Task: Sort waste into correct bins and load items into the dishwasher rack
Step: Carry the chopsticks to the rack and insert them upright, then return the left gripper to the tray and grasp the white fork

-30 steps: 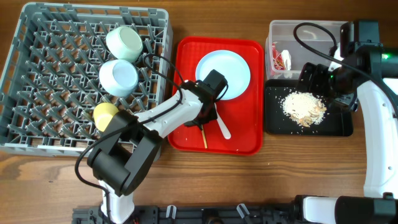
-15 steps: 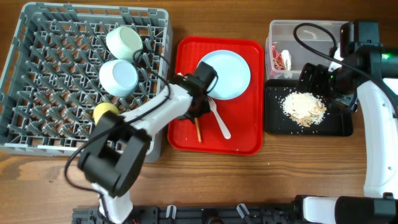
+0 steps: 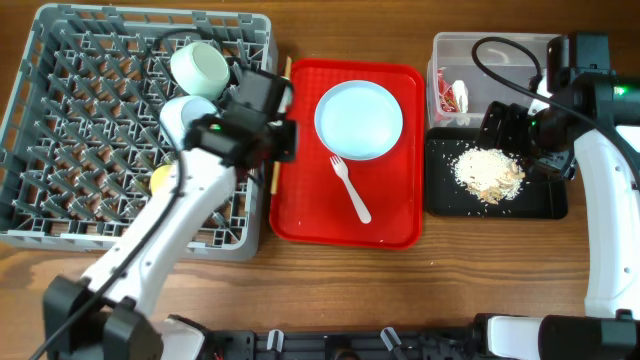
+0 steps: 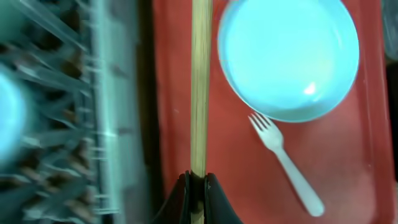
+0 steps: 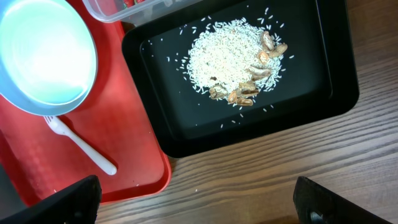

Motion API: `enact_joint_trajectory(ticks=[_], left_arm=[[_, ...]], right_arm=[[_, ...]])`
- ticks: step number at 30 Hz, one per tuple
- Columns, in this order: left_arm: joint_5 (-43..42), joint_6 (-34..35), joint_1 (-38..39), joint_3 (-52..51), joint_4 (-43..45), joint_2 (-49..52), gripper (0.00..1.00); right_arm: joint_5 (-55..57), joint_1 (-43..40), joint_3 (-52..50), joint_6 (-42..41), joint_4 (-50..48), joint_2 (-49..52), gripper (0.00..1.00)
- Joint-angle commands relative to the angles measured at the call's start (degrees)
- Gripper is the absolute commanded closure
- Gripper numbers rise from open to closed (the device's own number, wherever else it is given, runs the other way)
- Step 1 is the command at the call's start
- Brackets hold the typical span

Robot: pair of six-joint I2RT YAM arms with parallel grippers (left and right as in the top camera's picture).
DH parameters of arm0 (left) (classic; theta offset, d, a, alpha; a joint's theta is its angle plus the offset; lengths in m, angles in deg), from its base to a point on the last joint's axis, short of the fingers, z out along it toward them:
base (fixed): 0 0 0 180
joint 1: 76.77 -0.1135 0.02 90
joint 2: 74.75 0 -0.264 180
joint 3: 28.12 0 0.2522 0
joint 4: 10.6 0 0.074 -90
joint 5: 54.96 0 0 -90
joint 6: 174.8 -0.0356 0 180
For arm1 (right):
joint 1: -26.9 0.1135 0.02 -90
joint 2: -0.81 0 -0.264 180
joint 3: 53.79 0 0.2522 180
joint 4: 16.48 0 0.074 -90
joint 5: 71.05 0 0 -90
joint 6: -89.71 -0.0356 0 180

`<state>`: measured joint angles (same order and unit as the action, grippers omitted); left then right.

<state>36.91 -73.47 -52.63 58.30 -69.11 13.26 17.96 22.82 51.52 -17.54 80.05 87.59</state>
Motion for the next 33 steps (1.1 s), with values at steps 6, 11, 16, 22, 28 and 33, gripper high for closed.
enact_joint_trajectory(ticks=[6, 11, 16, 22, 28, 33], left_arm=[[1.0, -6.2, -9.7, 0.5, 3.3, 1.2, 0.96], [1.0, -6.2, -11.9, 0.5, 6.2, 4.4, 0.96], [1.0, -6.4, -12.0, 0.5, 8.1, 8.5, 0.96], [2.8, -6.4, -12.0, 0.5, 9.9, 10.3, 0.74], [2.6, -6.4, -11.8, 0.7, 10.6, 8.1, 0.51], [-2.8, -3.9, -7.9, 1.2, 10.4, 3.5, 0.48]], right_arm=[[1.0, -0.1, 0.4, 0.8, 0.2, -0.4, 0.00], [1.0, -0.1, 0.4, 0.7, 0.2, -0.4, 0.00], [1.0, -0.1, 0.4, 0.7, 0.4, -0.4, 0.00], [1.0, -0.1, 0.4, 0.8, 0.5, -0.4, 0.00], [1.0, -0.1, 0.4, 0.8, 0.5, -0.4, 0.00], [1.0, -0.1, 0.4, 0.7, 0.5, -0.4, 0.00]])
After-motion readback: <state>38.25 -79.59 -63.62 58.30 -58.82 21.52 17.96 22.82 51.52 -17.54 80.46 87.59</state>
